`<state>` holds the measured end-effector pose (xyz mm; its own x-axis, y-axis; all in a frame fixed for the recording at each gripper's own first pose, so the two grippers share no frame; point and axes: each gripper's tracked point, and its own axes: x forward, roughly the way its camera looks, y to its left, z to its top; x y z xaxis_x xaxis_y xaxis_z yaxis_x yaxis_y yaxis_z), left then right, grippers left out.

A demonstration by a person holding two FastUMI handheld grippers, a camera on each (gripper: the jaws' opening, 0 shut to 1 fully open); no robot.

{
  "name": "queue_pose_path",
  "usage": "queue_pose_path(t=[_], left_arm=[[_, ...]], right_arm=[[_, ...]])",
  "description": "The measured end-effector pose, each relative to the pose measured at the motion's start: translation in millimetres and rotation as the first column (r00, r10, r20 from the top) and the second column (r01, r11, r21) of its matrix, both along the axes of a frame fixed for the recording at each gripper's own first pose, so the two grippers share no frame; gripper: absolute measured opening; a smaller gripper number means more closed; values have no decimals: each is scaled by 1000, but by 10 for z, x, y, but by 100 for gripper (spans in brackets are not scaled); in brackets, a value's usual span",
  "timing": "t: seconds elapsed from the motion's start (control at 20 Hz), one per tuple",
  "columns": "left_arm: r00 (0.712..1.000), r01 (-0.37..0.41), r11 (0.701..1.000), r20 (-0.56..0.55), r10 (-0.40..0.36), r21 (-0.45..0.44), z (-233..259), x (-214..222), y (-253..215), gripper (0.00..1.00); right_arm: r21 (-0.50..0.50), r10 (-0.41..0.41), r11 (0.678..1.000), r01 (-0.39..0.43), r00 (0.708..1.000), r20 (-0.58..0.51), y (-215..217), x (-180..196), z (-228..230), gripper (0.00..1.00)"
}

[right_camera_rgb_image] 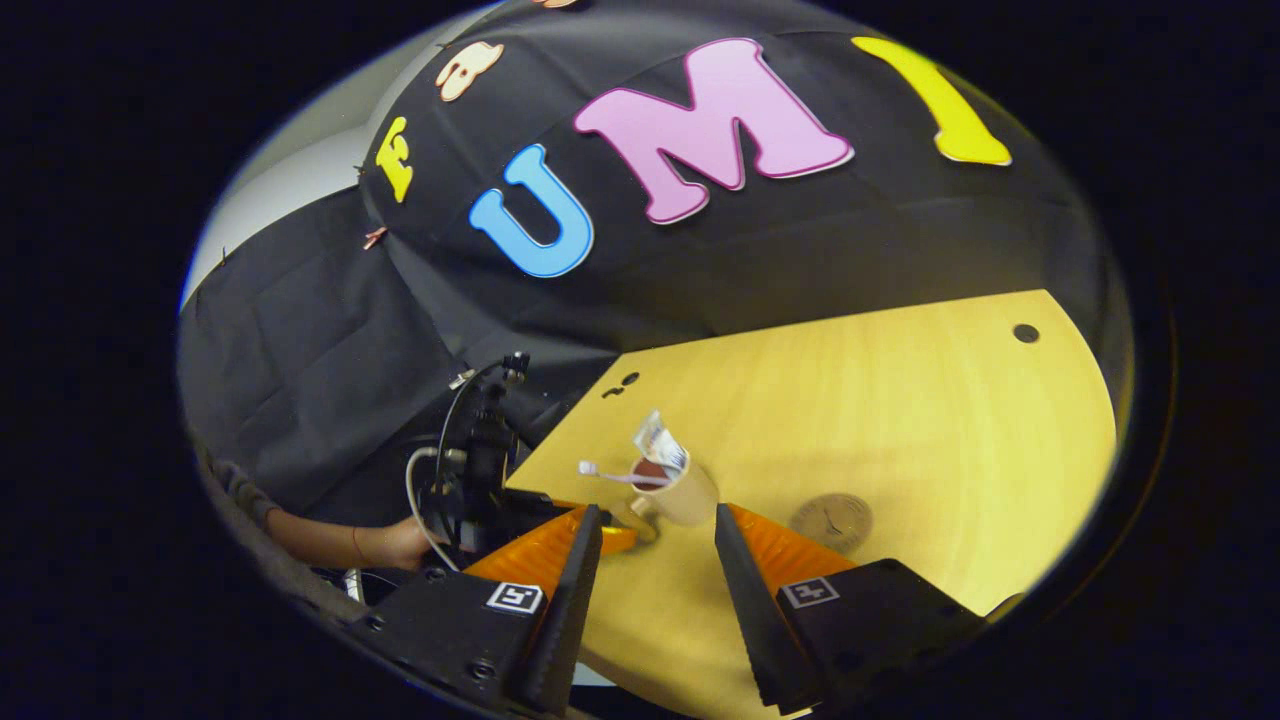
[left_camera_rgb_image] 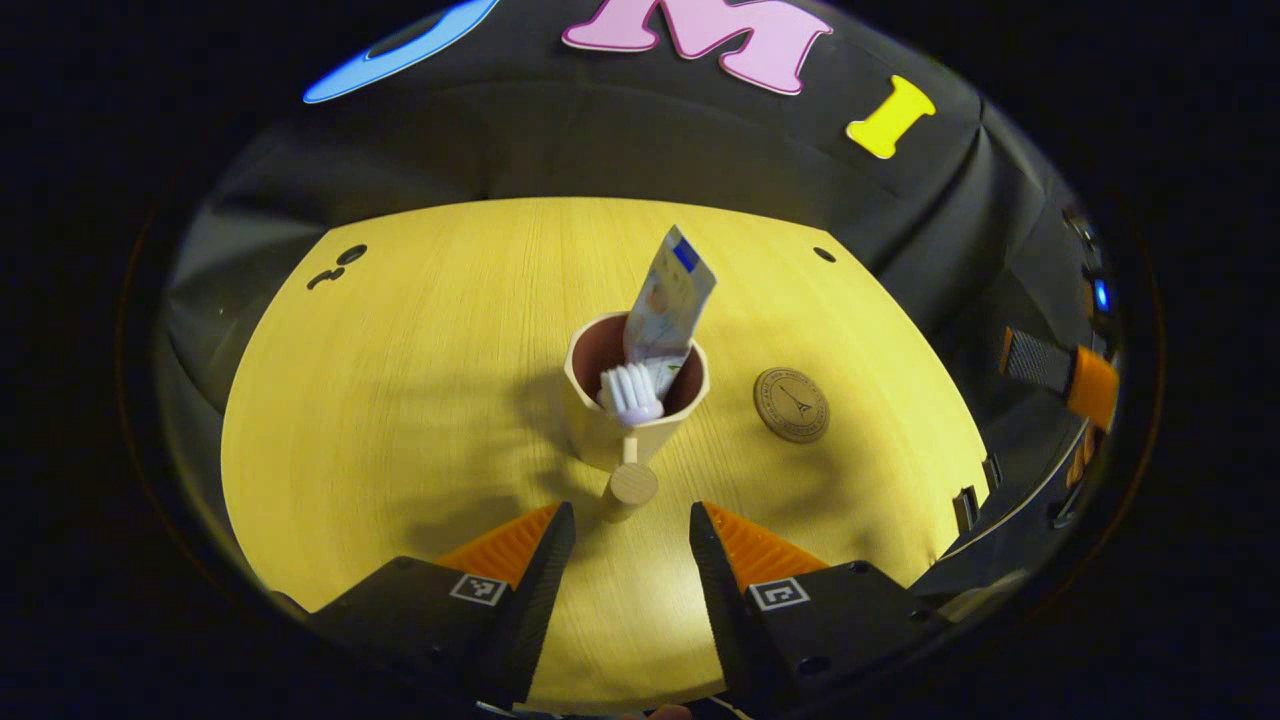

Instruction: Put the toothbrush and toothpaste on the desktop into the cup, then pick up the cup and place it on the coaster on the desktop.

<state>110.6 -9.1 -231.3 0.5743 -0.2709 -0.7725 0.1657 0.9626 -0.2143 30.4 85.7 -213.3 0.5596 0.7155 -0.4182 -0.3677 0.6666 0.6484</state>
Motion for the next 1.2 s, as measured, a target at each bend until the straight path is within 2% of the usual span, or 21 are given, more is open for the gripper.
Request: queue_pose_path(t=[0.15, 0.25, 0.5, 0.55, 0.7, 0.75, 0.8, 0.85, 1.0, 1.05, 1.1, 1.2], left_arm=[[999, -1, 1000, -49, 2, 17, -11, 115, -24, 73], [997, 10, 999, -80, -7, 31, -22, 188, -72, 73], [984, 85, 989, -166, -64, 123, -168, 265, -172, 73], [980, 97, 986, -185, -70, 139, -210, 275, -170, 63], [970, 102, 981, -234, -60, 168, -278, 291, -134, 58], [969, 101, 979, -242, -55, 179, -285, 303, -107, 58], [967, 101, 977, -250, -52, 187, -280, 318, -89, 68], [965, 100, 976, -258, -48, 191, -277, 330, -72, 58], [960, 93, 975, -280, -34, 201, -308, 375, -69, 46], [958, 93, 974, -285, -30, 209, -336, 384, -74, 35], [955, 97, 970, -297, -28, 222, -366, 384, -68, 40], [953, 104, 966, -300, -29, 238, -397, 396, -67, 35]], right_arm=[[-127, -36, 991, 31, 998, -44, -407, -314, -475, 71], [-175, -67, 983, 50, 994, -89, -636, -494, -723, 71], [-165, -185, 975, 152, 960, -209, -1126, -839, -1000, 71], [-178, -197, 971, 161, 958, -209, -1227, -832, -1047, 71], [-199, -234, 961, 194, 950, -207, -1444, -814, -1116, 71], [-207, -247, 957, 205, 947, -207, -1503, -834, -1124, 71], [-220, -258, 952, 212, 944, -208, -1569, -874, -1150, 71], [-227, -263, 950, 215, 941, -212, -1649, -929, -1176, 71], [-230, -278, 947, 223, 929, -243, -1728, -1003, -1261, 71], [-233, -285, 945, 228, 926, -249, -1744, -1024, -1282, 71], [-236, -289, 944, 231, 923, -254, -1758, -1034, -1294, 71], [-240, -297, 941, 237, 921, -254, -1790, -1069, -1274, 71]])
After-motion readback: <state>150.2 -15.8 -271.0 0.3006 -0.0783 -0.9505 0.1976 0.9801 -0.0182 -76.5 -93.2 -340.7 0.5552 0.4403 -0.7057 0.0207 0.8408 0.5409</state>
